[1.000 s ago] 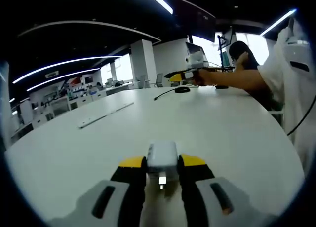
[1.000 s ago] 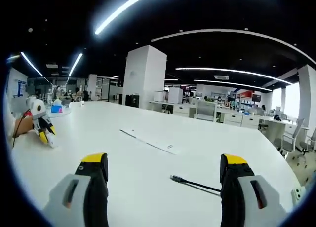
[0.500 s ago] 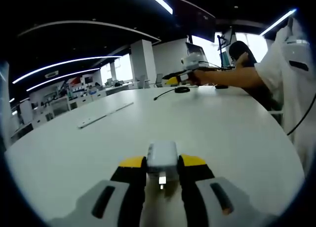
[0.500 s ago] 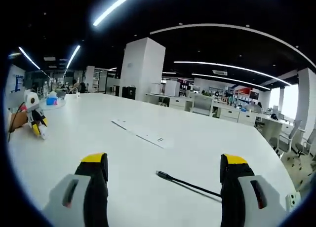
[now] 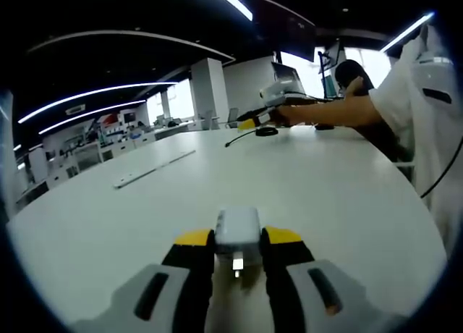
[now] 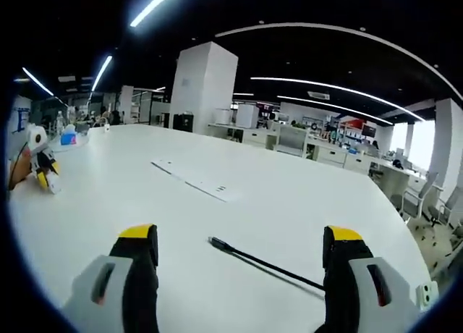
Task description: Plug the desk Type‑C cable into the charger adapter.
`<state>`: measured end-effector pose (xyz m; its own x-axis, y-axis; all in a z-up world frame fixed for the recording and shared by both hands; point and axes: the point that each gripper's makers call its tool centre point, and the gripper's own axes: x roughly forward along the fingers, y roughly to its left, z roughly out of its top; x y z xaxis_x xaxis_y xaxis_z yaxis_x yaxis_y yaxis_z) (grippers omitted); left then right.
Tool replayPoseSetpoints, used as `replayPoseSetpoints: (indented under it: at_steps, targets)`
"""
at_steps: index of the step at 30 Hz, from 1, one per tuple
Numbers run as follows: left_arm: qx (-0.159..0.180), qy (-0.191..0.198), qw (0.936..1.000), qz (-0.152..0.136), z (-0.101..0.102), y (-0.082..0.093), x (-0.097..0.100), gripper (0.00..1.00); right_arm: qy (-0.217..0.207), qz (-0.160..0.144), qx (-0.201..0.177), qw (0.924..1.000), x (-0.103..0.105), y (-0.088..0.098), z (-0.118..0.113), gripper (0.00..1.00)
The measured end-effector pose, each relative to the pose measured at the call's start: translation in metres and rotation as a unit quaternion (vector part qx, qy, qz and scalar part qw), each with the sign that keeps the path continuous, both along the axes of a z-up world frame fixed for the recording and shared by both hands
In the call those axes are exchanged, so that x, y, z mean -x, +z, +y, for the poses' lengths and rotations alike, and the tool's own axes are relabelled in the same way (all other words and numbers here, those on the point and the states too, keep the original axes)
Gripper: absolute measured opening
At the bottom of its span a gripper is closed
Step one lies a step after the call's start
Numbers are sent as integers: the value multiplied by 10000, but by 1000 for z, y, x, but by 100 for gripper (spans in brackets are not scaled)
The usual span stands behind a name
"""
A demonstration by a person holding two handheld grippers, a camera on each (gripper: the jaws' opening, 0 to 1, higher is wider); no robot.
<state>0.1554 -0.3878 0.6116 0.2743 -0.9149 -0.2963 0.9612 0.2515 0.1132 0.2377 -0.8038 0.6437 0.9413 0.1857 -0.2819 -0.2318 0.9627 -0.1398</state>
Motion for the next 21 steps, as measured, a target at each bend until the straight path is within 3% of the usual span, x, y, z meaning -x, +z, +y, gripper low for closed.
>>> replayPoseSetpoints:
  at_steps: [21]
  targets:
    - [-12,-18,10000,9,1,-1,0,26,-233,322,196,9990,-11,-12,-28,97]
